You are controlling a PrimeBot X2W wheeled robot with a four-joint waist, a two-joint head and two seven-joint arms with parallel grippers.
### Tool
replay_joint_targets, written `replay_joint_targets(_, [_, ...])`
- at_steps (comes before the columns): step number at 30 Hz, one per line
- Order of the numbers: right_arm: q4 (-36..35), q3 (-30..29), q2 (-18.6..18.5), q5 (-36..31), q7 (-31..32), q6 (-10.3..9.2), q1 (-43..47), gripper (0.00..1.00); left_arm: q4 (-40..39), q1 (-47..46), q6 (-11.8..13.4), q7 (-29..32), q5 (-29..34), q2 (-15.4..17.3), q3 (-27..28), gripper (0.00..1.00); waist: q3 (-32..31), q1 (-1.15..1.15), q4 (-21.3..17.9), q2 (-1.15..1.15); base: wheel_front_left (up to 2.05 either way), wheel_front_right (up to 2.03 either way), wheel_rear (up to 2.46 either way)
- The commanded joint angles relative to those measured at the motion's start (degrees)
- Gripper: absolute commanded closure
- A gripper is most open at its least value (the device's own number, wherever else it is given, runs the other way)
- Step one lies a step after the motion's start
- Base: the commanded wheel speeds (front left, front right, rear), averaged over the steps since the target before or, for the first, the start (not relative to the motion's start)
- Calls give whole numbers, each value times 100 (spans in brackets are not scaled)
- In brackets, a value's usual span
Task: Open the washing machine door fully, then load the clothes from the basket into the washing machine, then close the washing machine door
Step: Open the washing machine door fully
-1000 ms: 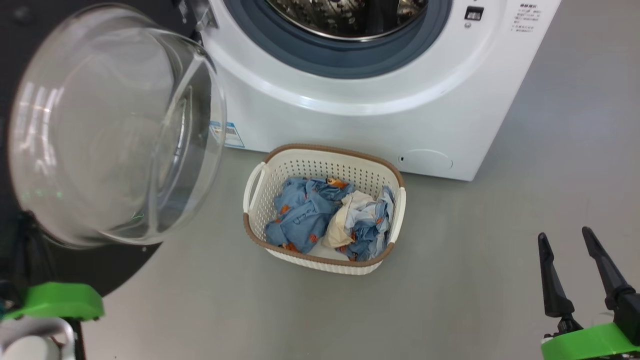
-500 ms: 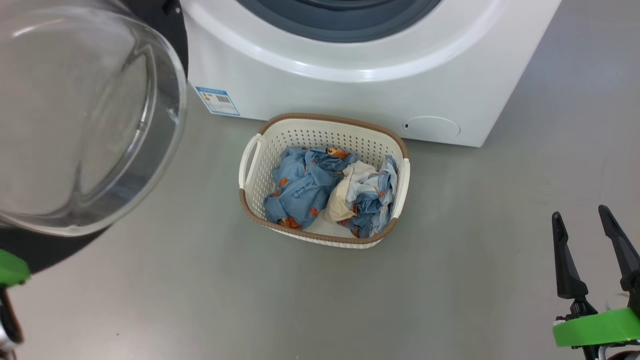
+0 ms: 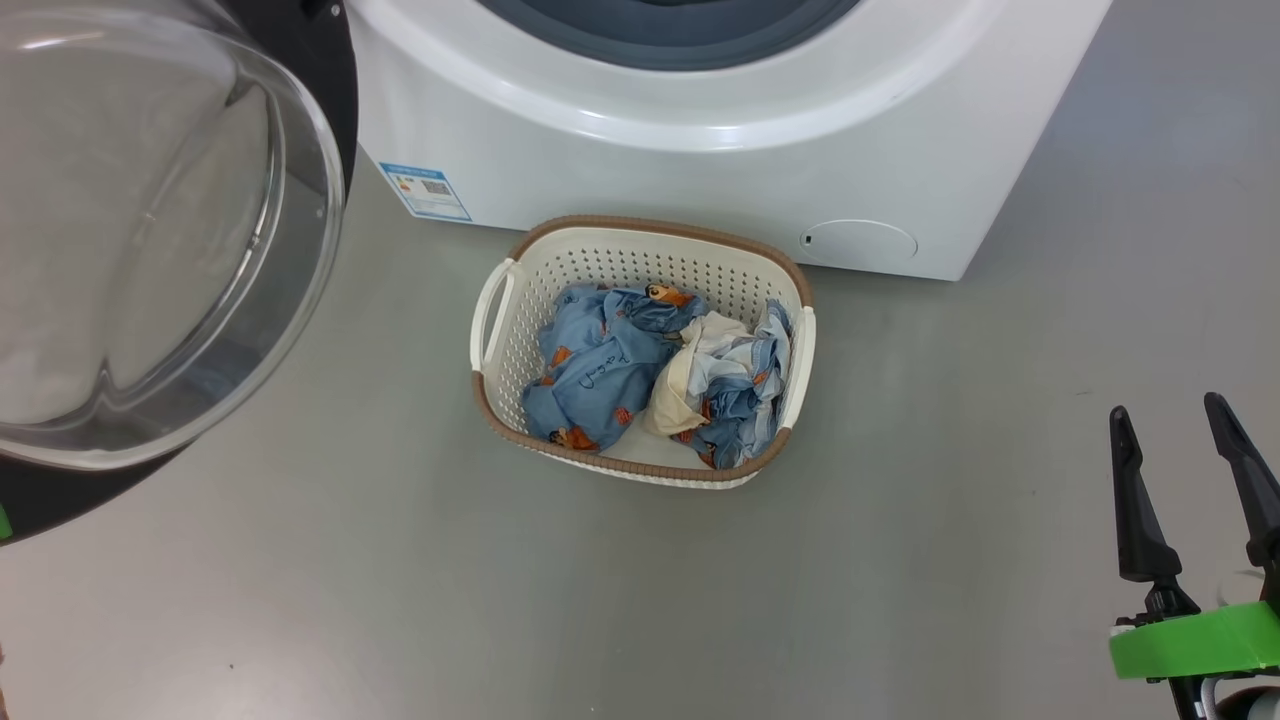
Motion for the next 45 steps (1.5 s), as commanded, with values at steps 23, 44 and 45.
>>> replay_joint_targets(23, [17, 246, 234, -32, -68, 50, 263, 0, -2049, 2135, -607, -23, 857, -1217, 567, 100, -942, 0, -137, 0, 0, 0, 0])
replay_joint_targets(44, [226, 595, 382, 38, -68, 50, 532, 0, -2749, 2952, -941, -23, 914, -1621, -1098, 0, -1581, 0, -831, 0, 0, 0, 0])
replay_joint_targets(45, [239, 622, 378, 32, -68, 50, 526, 0, -2714, 2948, -942, -23, 916, -1622, -1127, 0, -1595, 0, -893, 0, 0, 0, 0])
